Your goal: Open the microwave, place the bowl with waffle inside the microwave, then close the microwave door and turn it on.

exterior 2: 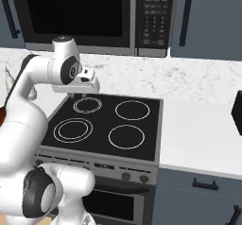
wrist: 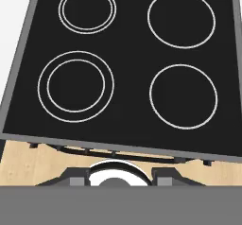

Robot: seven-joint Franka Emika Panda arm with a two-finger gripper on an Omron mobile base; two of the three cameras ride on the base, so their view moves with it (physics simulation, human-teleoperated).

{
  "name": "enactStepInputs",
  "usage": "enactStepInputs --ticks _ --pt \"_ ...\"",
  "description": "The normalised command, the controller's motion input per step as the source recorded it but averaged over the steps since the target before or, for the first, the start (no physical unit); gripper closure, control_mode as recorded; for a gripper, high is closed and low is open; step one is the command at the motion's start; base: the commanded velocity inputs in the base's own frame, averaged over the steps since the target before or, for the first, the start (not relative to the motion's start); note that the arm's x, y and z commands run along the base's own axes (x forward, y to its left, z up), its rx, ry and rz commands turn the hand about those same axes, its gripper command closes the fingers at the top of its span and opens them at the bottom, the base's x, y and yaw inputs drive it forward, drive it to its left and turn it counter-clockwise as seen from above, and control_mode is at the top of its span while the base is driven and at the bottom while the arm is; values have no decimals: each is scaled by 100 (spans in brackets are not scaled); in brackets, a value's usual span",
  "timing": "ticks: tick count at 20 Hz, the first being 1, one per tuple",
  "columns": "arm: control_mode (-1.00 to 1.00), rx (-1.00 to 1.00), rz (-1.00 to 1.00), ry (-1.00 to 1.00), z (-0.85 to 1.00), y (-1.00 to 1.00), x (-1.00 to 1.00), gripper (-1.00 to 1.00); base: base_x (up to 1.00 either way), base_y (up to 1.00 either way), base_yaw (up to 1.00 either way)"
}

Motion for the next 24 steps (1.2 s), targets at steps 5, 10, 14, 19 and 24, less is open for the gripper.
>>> enactStepInputs --ticks 5,10,14,19,24 --pt "-100 0 0 -1 -4 -2 -16 -100 0 0 0" --pt "-100 5 -6 -39 -18 -57 -61 -100 0 0 0" --pt "-100 4 3 -78 40 -44 -36 -100 0 0 0" --pt "-100 0 0 -74 86 -40 -6 -100 0 0 0" --pt "-100 0 -1 -59 97 -40 0 -100 0 0 0"
